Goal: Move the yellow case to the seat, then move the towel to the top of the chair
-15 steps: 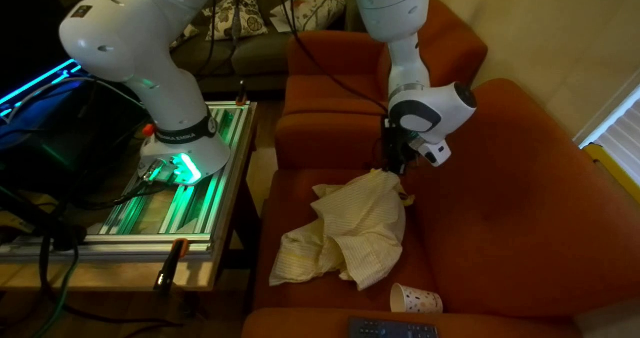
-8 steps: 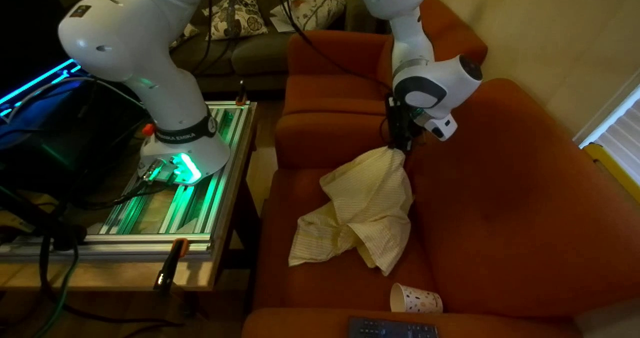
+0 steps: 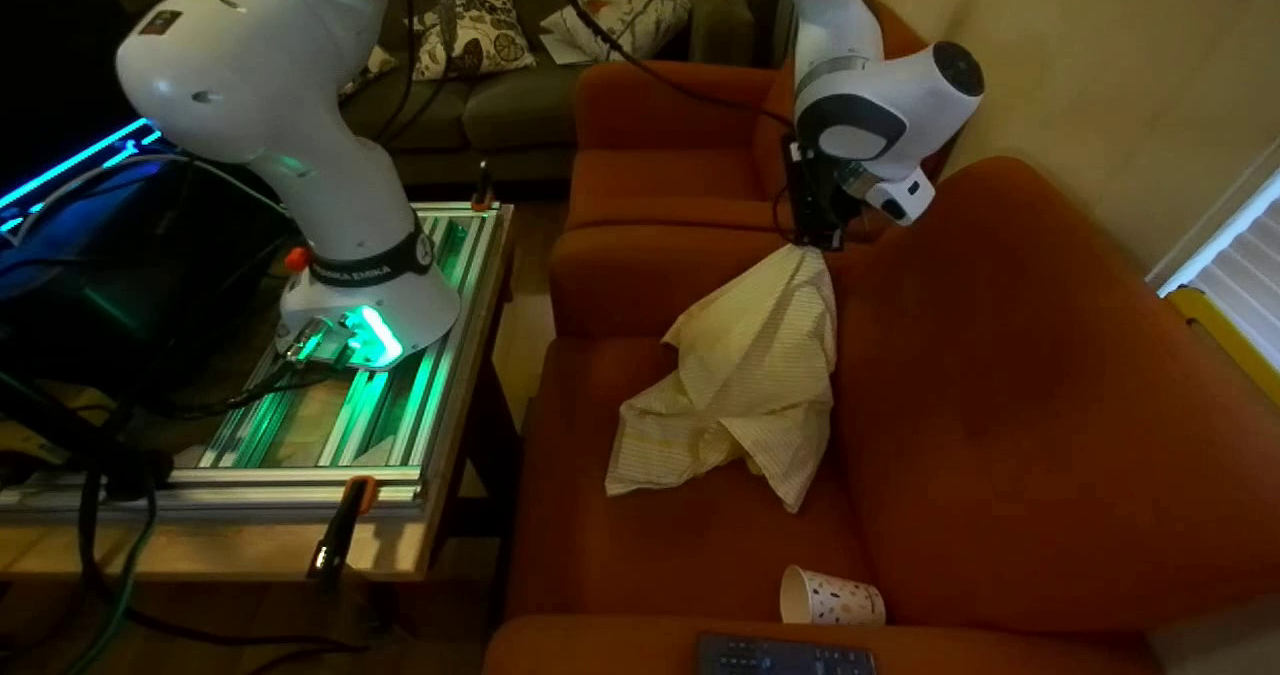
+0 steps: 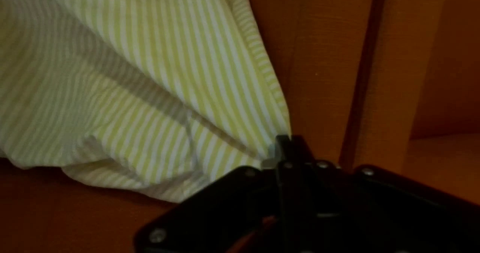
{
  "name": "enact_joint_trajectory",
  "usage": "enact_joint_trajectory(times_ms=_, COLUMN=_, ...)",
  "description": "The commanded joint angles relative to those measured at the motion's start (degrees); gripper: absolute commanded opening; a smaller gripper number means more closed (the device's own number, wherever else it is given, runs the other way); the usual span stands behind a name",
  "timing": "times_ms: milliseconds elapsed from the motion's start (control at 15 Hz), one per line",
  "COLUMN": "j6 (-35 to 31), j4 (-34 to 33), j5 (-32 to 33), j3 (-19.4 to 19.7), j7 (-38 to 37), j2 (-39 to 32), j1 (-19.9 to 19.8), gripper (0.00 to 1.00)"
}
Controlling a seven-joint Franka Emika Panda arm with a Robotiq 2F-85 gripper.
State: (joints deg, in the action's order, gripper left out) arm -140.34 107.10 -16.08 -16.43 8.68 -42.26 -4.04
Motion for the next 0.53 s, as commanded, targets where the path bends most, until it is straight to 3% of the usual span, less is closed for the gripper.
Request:
enact_joint_trajectory(times_ms=0, j6=1.0, j4=2.8, j5=-2.6, j3=-0.8, j7=1.6, j2=4.5, j1=-0.1, gripper=0.01)
enact_joint_trajectory(times_ms=467, j6=1.0, j4=4.1, j5=-4.7, j3=-2.6, j7=3.9, j2=9.3, j1=0.4, gripper=0.01)
